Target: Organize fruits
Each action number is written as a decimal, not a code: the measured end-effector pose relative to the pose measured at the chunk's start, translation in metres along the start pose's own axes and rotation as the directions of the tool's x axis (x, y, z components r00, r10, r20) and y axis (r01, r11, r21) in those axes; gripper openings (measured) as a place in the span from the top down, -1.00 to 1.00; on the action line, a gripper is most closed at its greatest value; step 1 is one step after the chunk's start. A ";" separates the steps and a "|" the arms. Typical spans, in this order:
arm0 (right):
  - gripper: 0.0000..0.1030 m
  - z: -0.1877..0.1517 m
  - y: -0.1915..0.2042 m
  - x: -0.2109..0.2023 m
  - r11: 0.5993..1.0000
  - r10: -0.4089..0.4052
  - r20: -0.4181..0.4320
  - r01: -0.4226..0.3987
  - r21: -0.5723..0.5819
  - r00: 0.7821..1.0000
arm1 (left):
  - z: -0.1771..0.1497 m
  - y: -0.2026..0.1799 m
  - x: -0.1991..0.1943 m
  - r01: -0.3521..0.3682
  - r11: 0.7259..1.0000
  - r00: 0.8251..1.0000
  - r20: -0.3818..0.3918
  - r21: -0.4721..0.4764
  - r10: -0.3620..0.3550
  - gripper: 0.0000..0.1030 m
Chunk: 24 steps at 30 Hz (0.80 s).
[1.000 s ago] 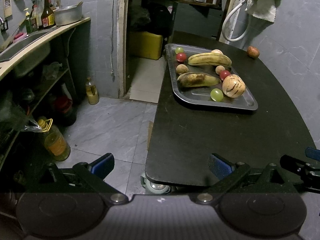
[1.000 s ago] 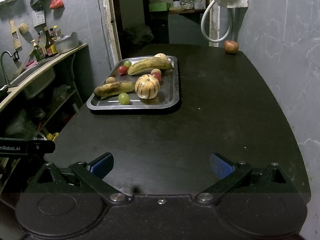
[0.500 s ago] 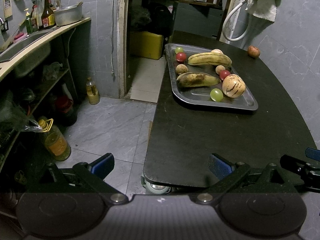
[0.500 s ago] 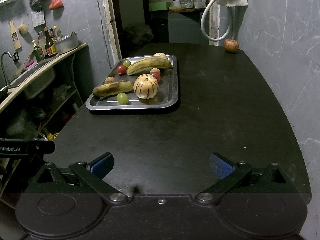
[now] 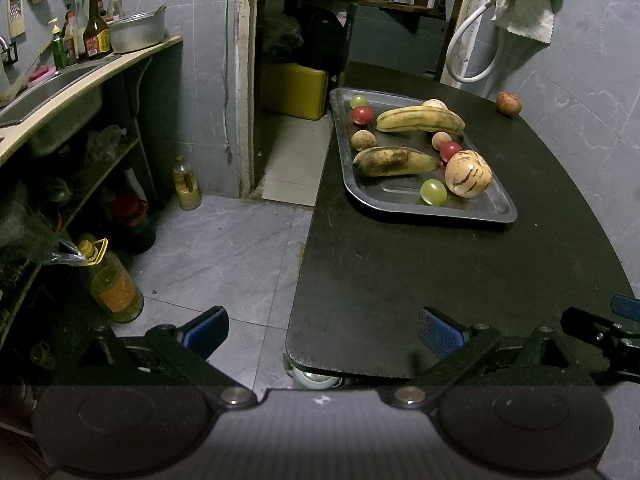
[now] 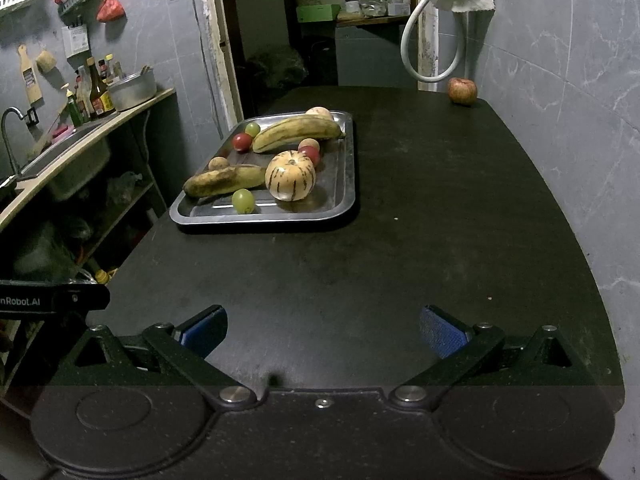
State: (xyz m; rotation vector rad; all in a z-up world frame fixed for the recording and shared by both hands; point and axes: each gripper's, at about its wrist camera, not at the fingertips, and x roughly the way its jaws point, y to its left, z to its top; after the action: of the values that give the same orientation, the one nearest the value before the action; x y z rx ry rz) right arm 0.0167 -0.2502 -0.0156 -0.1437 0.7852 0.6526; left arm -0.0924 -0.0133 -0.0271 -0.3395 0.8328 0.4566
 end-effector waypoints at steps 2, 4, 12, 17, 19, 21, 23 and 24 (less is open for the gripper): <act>-0.99 0.001 0.000 -0.001 1.000 0.001 0.000 -0.001 0.002 1.000 | 0.001 0.000 0.000 -0.002 1.000 1.000 0.000 -0.002 0.002 -0.99; -0.99 0.001 0.000 -0.001 1.000 0.003 -0.001 -0.003 0.003 1.000 | 0.001 0.000 0.000 -0.002 1.000 1.000 -0.001 -0.002 0.002 -0.99; -0.99 0.004 -0.001 0.001 1.000 0.006 -0.003 -0.006 0.003 1.000 | 0.003 0.001 0.001 -0.011 1.000 1.000 -0.003 -0.007 0.011 -0.99; -0.99 0.004 0.000 0.001 1.000 0.007 -0.006 -0.007 0.003 1.000 | 0.003 0.000 0.003 -0.019 1.000 1.000 -0.008 -0.008 0.019 -0.99; -0.99 0.004 0.000 0.002 1.000 0.008 -0.008 -0.008 0.002 1.000 | 0.003 -0.001 0.004 -0.020 1.000 1.000 -0.013 -0.011 0.020 -0.99; -0.99 0.004 0.000 0.002 1.000 0.008 -0.008 -0.008 0.003 1.000 | 0.003 -0.001 0.005 -0.021 1.000 1.000 -0.015 -0.012 0.020 -0.99; -0.99 0.004 0.001 0.002 1.000 0.008 -0.008 -0.008 0.003 1.000 | 0.004 -0.002 0.005 -0.017 1.000 1.000 -0.017 -0.010 0.017 -0.99; -0.99 0.004 0.000 0.002 1.000 0.008 -0.008 -0.008 0.003 1.000 | 0.004 -0.003 0.004 -0.015 1.000 1.000 -0.017 -0.008 0.015 -0.99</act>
State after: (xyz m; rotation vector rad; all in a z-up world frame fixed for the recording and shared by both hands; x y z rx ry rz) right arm 0.0204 -0.2478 -0.0143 -0.1403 0.7946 0.6592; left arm -0.0858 -0.0125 -0.0276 -0.3456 0.8505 0.4719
